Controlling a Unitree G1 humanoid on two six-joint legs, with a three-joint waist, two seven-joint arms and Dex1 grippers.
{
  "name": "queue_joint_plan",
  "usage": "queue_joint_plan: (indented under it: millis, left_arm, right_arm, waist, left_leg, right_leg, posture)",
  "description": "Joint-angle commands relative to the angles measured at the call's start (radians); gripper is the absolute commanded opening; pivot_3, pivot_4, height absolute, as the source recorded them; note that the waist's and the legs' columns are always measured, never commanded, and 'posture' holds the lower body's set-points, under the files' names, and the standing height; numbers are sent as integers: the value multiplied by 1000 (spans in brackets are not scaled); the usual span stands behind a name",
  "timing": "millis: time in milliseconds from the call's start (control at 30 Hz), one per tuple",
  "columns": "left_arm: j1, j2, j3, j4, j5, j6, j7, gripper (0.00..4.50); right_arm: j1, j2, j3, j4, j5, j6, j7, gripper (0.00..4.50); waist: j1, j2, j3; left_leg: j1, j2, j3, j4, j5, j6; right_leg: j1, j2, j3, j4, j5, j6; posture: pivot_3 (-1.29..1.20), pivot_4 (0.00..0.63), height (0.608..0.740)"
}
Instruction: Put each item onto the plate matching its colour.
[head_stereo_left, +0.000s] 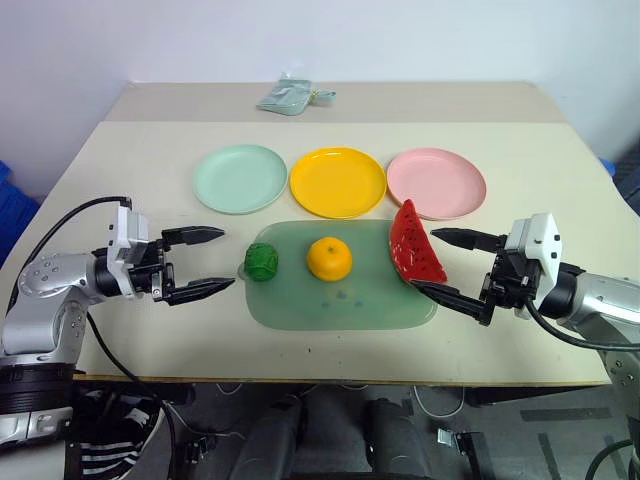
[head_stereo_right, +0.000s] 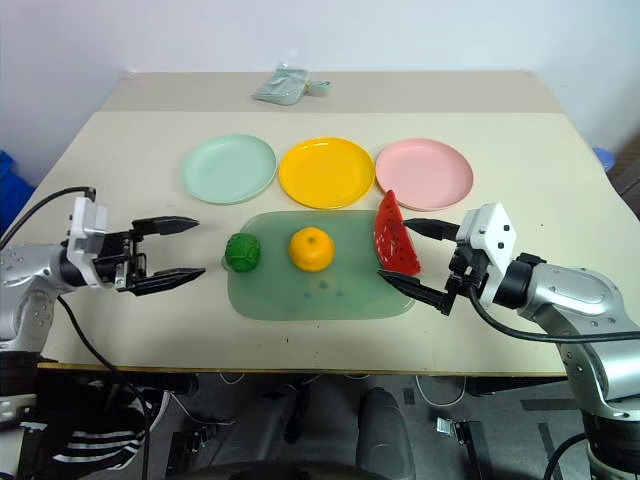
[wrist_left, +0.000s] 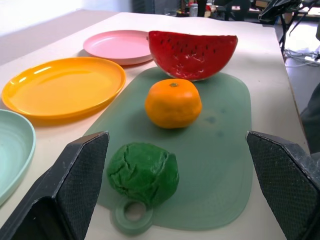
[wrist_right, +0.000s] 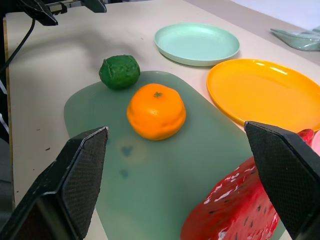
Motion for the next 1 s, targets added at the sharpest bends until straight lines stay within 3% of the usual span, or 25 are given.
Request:
queue_joint_plan:
  millis: [33,267,500,767,1000]
  left_arm:
    - [-5,22,23,-15,-17,-5,-6,4500]
    - [-8,5,12,-19,-13,-10,9,4500]
    - [-108,-10,-14,45,-1,-15,13,4500]
    - [-153,31,-56,63,41,146,102,4500]
    - [-154,-36,-82,58,46,205,206,4500]
  right_arm:
    - [-28,1,10,3,-5,-22,1,4457]
    - [-33,-16,-3,3,6,-18,14,4457]
    - [-90,-10,-5,77,-17,-50,22,4457]
    - [-198,14,73,136,-69,-62,0,4457]
    - [-265,5,134,136,-91,-16,-2,4457]
  waist:
    - [-1,0,0]
    - [1,0,0]
    - [1,0,0]
    - [-3,0,0]
    - [3,0,0]
  left_leg:
    - [0,0,0,0,0,0]
    - [0,0,0,0,0,0]
    - [0,0,0,0,0,0]
    - [0,0,1,-1,1,2]
    - [0,0,0,0,1,2]
  right_leg:
    - [0,0,0,0,0,0]
    - [0,0,0,0,0,0]
    - [0,0,0,0,0,0]
    - [-1,0,0,0,1,2]
    - [-1,0,0,0,1,2]
  posture:
    - [0,150,740]
    - [0,150,740]
    - [0,150,740]
    - [0,150,740]
    - [0,150,740]
